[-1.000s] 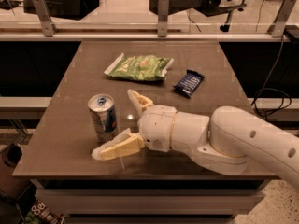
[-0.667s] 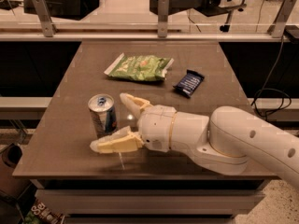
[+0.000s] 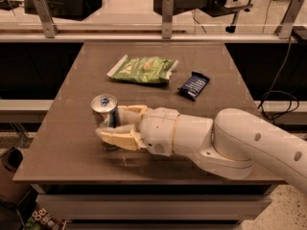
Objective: Knock redbull can over
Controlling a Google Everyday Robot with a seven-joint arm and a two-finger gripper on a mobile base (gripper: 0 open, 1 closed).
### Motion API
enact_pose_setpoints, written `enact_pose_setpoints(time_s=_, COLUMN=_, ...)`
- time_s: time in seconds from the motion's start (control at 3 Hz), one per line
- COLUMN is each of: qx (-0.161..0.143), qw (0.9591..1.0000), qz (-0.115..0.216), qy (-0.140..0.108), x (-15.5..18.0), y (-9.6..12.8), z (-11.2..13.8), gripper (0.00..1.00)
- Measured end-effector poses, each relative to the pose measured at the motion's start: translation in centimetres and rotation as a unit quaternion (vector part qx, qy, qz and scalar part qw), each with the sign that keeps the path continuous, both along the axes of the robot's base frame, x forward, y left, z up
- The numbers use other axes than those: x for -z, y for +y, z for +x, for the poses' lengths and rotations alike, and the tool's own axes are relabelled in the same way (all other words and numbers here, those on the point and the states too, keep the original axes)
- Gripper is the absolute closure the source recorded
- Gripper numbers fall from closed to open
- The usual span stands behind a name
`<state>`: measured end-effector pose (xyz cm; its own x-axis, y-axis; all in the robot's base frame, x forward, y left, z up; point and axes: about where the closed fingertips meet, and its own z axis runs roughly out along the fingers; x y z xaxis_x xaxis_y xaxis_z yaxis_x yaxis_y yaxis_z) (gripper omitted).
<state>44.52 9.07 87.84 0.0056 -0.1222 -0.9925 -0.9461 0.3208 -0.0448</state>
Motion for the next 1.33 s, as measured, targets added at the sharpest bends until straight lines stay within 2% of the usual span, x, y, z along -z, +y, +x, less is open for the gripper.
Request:
enact_pose_setpoints(time_s=0.33, qx=-0.002, qw=1.0, qz=-0.001, qy=-0.001, x=-0.09, y=0.2, z=-0.1, gripper=0.87)
enact_pose_setpoints(time_s=0.67, qx=-0.004, qw=1.0, qz=-0.001, qy=-0.002, x=-0.18, y=0.39, z=-0.2, gripper=1.0)
enact_pose_setpoints(time_s=1.0, qx=-0.004, qw=1.0, qz=-0.001, qy=-0.002, x=-0.18, y=0.39, z=-0.2, gripper=1.0)
enact_pose_setpoints(time_s=1.33, qx=0.001, qw=0.9996, qz=-0.029, qy=0.002, x=-0.83, y=-0.43, z=0.23, gripper=1.0)
